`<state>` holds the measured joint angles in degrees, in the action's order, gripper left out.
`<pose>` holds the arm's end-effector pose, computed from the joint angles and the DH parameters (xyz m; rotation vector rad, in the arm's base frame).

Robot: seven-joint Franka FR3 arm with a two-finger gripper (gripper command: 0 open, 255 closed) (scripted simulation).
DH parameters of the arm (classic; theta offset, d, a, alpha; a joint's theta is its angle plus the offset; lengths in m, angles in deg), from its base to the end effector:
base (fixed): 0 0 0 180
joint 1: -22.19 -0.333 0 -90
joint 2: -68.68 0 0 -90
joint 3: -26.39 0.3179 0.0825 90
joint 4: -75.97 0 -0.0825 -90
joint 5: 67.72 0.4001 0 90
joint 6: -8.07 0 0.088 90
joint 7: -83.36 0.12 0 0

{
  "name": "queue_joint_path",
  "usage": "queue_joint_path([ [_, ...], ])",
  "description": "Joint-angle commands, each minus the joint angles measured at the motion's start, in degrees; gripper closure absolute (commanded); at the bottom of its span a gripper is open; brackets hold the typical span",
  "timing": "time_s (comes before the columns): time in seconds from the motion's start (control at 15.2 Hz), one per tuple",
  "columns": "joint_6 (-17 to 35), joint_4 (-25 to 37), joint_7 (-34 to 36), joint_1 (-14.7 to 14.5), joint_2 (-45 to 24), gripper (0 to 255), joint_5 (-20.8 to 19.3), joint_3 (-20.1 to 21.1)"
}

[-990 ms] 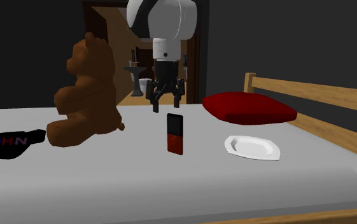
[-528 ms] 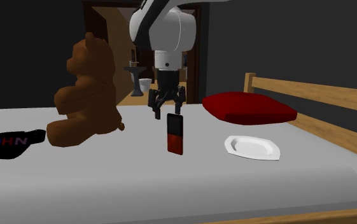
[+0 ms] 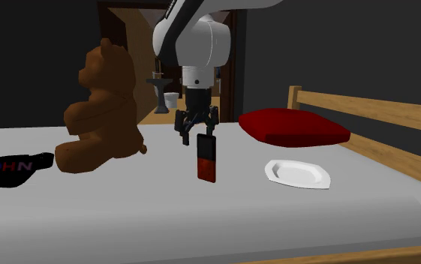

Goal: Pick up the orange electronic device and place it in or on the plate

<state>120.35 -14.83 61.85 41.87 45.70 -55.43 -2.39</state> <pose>0.4927 -0.4725 0.4133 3.0323 -0.7960 0.0432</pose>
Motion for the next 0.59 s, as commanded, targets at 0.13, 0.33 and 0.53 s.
queue_joint_path([
  [0.13, 0.0, 0.0, 0.0, 0.0, 0.0, 255, 0.0, 0.0],
  [0.33, 0.0, 0.0, 0.0, 0.0, 0.0, 255, 0.0, 0.0],
  [0.53, 0.0, -0.03, 0.0, -0.01, 0.03, 255, -0.01, -0.01],
])
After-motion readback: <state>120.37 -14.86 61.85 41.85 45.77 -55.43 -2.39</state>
